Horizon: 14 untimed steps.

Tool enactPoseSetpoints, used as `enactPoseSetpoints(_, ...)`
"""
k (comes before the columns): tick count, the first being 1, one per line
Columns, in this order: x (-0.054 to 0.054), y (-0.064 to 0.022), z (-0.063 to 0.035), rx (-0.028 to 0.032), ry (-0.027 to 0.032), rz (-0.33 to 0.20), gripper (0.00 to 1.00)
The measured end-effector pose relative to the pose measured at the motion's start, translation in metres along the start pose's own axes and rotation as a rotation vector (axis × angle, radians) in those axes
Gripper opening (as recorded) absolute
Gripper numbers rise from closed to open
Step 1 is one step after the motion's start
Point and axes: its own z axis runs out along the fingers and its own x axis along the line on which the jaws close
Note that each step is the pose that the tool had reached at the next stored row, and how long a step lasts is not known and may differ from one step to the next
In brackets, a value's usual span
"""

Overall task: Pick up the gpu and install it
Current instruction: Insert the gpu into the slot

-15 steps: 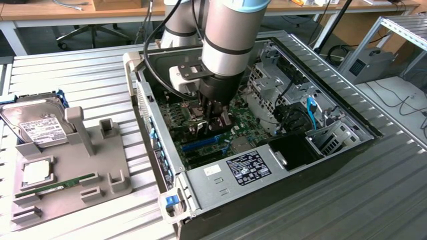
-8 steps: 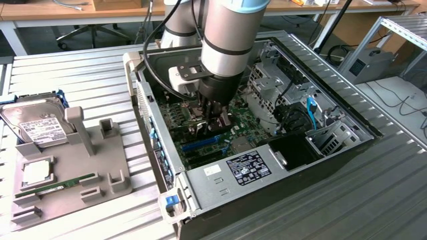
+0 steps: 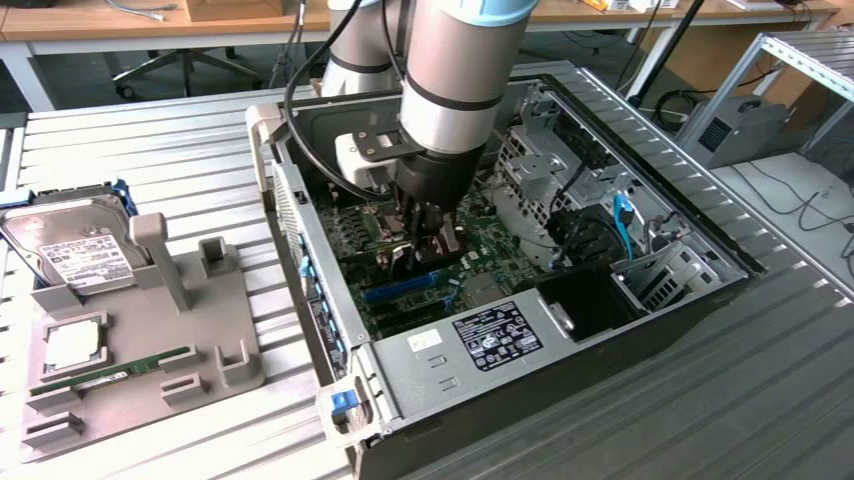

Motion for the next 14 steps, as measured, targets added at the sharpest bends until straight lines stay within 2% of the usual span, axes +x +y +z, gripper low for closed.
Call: enactPoseSetpoints(14, 0.0001, 0.0001, 0.0035, -0.0001, 0.0002, 0.0, 0.27)
